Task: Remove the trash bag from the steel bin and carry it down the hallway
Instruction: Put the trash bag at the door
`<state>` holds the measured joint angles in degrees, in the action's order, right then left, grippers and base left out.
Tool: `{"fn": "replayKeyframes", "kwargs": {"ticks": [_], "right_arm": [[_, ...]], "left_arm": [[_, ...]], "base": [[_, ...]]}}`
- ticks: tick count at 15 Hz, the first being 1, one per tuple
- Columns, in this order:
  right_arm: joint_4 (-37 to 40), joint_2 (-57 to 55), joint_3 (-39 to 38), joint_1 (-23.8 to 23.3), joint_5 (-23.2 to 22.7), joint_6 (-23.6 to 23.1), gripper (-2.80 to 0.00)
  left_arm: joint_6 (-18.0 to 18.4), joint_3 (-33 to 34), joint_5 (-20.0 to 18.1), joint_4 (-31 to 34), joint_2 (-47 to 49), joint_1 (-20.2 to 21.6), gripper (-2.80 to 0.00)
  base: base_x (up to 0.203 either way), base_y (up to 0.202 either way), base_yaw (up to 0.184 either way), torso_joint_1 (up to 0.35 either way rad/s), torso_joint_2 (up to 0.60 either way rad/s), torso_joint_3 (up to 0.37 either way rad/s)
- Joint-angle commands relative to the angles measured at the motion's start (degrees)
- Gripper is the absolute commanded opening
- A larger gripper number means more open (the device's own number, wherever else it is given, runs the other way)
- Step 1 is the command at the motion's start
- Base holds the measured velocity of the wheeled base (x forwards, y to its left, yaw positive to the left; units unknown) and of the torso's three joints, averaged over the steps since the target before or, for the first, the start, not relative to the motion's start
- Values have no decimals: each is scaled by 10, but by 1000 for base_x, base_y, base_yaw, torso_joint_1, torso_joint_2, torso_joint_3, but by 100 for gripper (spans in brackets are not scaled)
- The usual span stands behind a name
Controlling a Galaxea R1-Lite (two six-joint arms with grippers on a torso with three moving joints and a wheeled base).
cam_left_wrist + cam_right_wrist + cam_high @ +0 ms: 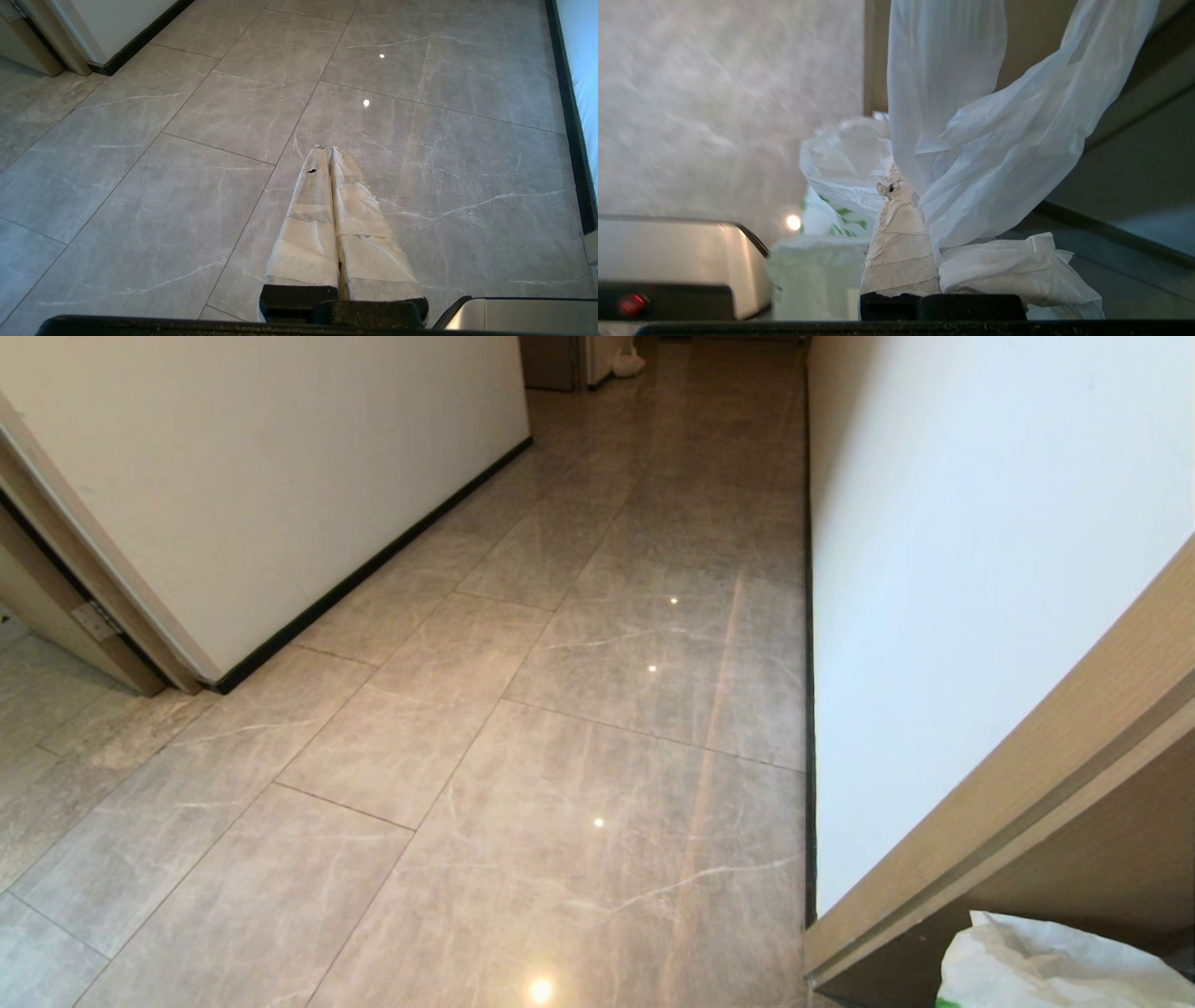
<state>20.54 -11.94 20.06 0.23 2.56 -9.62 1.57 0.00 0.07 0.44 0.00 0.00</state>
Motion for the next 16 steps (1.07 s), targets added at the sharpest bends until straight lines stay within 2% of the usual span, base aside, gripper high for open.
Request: {"fn": "replayKeyframes", "kwargs": {"ticks": [1,4,7,9,11,16], "right_arm": [[3,-36,4,4,12,-10,-280],[-3,-99,13,7,45,-17,-280],[-20,-175,23,61,125,-16,-280],[-58,-236,23,106,151,-13,-280],[-103,-296,21,132,150,-7,-280],[-177,-421,24,149,72,8,-280]], "left_arm": [[0,0,0,0,0,0,-280],[0,0,0,0,0,0,-280],[0,0,0,0,0,0,-280],[0,0,0,0,0,0,-280],[0,0,0,0,0,0,-280],[0,0,0,0,0,0,-280]], "base": [[0,0,0,0,0,0],[0,0,0,0,0,0],[0,0,0,0,0,0],[0,0,0,0,0,0],[0,0,0,0,0,0],[0,0,0,0,0,0]]}}
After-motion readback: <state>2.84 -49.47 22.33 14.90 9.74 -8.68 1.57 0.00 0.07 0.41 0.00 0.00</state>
